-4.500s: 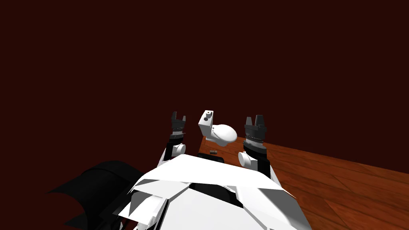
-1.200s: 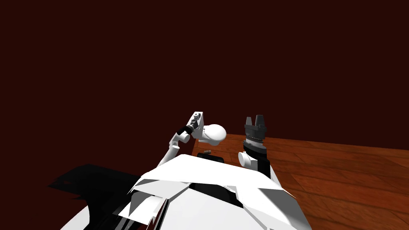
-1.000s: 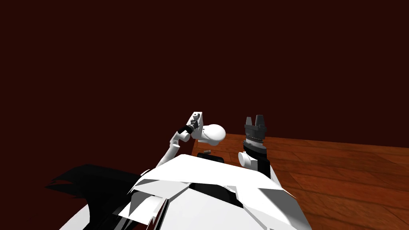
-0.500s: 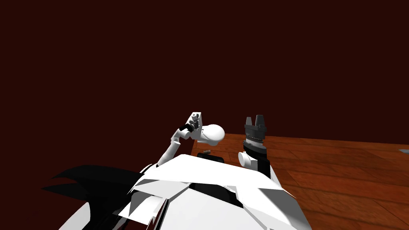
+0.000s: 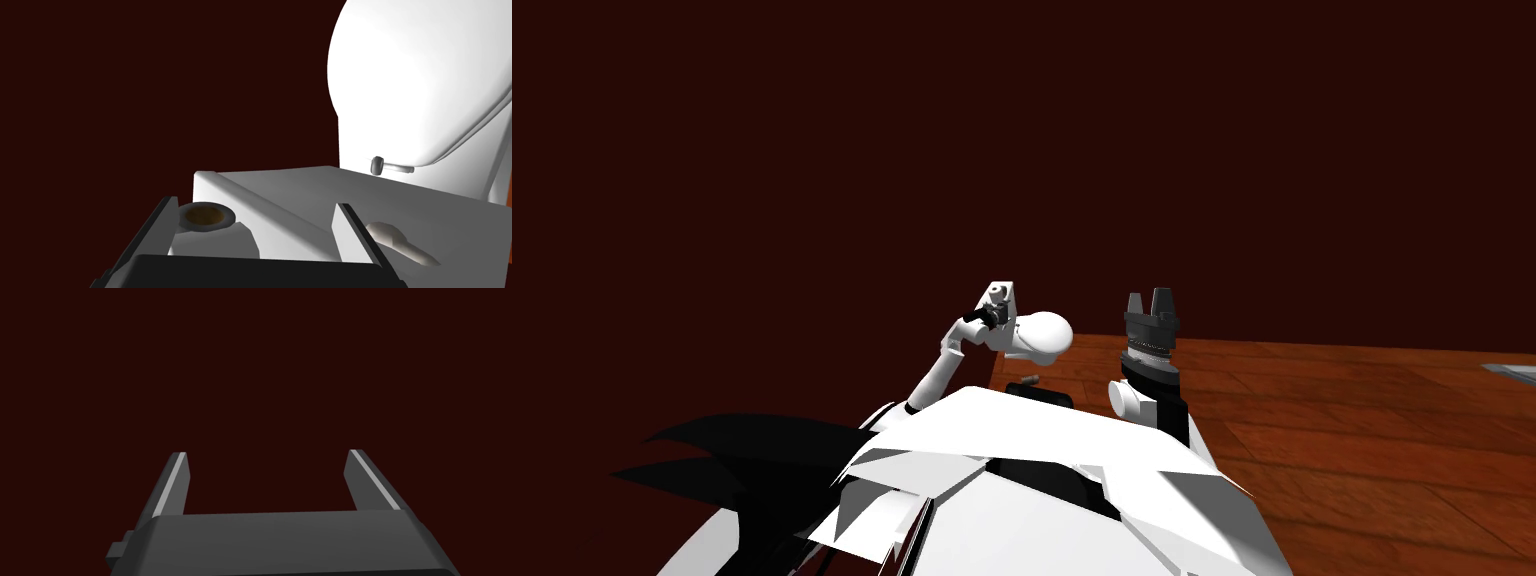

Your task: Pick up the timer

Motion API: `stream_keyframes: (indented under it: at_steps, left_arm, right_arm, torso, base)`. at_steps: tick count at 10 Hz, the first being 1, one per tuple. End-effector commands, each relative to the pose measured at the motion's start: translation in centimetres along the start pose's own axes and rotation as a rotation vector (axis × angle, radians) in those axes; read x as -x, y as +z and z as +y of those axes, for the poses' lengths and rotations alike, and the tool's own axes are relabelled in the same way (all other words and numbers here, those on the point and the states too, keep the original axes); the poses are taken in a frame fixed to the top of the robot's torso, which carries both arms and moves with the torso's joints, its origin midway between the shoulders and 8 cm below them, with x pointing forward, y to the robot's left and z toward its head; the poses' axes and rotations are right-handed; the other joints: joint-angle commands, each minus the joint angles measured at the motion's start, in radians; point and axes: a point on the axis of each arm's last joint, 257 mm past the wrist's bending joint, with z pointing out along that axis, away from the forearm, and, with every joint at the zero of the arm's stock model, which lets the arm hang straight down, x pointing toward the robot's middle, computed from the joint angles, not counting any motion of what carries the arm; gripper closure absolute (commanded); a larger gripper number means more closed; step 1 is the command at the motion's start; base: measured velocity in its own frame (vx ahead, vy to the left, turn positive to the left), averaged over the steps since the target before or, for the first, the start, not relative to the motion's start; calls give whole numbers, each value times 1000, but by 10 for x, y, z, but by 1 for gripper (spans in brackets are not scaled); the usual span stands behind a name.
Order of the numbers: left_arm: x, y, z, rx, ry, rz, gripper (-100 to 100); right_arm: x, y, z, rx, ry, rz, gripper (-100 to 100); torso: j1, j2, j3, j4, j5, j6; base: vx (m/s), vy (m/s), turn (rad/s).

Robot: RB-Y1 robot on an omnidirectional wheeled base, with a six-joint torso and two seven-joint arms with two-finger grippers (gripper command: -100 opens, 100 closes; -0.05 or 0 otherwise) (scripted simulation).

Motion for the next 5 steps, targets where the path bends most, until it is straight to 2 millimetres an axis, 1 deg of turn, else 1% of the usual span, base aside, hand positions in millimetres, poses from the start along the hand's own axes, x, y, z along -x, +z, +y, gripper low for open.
stream_keyframes:
  at_steps: [1,2,3,4,5]
  left_arm:
    - [10,5,5,50,6,-15,-100]
    - [11,5,12,78,5,-20,-100]
    - [11,5,14,87,5,-22,-100]
    - [23,9,16,128,9,-40,-100]
    - [24,8,22,152,9,-45,-100]
  right_arm:
    - [0,0,0,0,0,0,0]
    - [0,0,0,0,0,0,0]
    - [0,0,0,0,0,0,0]
    - [0,0,0,0,0,0,0]
    - [0,0,0,0,0,0,0]
  torso:
    - [0,0,0,0,0,0]
    - [0,0,0,0,0,0]
    - [0,0,0,0,0,0]
    - [0,0,0,0,0,0]
    - [0,-1,0,0,0,0]
  base:
    - [18,-7,-93]
    - [20,-3,-44]
    - [13,-3,8]
    - [22,-7,-72]
    - [23,-2,-51]
